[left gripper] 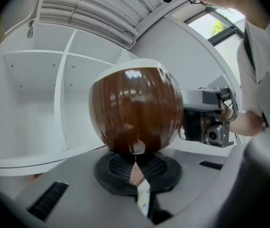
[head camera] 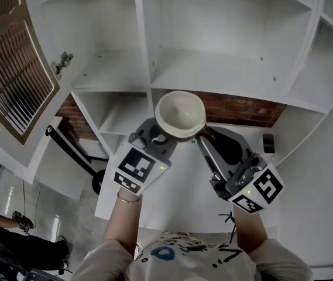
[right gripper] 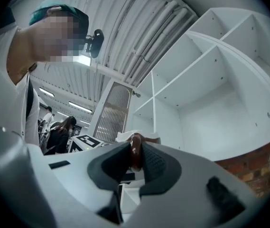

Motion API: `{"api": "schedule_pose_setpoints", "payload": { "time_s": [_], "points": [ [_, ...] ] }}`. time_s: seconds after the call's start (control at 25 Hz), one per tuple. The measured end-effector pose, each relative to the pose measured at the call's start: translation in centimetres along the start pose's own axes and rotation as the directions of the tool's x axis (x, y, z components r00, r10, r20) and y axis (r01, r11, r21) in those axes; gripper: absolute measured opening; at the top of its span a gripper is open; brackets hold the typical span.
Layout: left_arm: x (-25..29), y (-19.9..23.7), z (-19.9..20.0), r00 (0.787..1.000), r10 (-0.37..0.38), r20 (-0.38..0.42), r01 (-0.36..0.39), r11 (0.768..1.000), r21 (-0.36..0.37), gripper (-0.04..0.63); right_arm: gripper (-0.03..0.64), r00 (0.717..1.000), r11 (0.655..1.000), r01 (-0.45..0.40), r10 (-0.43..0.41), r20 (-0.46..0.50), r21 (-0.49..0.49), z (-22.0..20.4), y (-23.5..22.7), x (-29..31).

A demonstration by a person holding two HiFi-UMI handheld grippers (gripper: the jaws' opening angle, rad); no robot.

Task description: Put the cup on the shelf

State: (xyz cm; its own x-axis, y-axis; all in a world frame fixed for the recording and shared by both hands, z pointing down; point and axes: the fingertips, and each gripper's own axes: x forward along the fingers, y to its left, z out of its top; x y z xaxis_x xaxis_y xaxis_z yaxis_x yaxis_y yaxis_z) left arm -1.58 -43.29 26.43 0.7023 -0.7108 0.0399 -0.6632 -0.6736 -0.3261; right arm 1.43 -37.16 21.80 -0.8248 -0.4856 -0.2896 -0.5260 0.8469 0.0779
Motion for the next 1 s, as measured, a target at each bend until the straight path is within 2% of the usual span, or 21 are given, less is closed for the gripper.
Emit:
{"api": "schedule_pose_setpoints", "payload": {
  "time_s": [0.24,0.68,1.0],
  "points": [
    [0.9,3.0,1.3,0.999,0.032,0.008,-0.032,0.999,0.03,0.017,0.063,0.999,1.0,0.014,-0.014,0.04,-0.01,1.1,-1.5,2.2],
    [3.1,6.8,1.9,0.998,0.062,0.015,-0.062,0.997,0.036,0.017,0.063,0.995,0.996,0.085,-0.086,0.059,0.022,1.8,-5.9,6.0],
    [4.2,8.0,0.6,0.998,0.064,0.004,-0.064,0.998,0.018,0.017,0.063,0.988,0.988,0.154,-0.154,0.002,0.005,0.7,-9.2,8.7]
  ]
}}
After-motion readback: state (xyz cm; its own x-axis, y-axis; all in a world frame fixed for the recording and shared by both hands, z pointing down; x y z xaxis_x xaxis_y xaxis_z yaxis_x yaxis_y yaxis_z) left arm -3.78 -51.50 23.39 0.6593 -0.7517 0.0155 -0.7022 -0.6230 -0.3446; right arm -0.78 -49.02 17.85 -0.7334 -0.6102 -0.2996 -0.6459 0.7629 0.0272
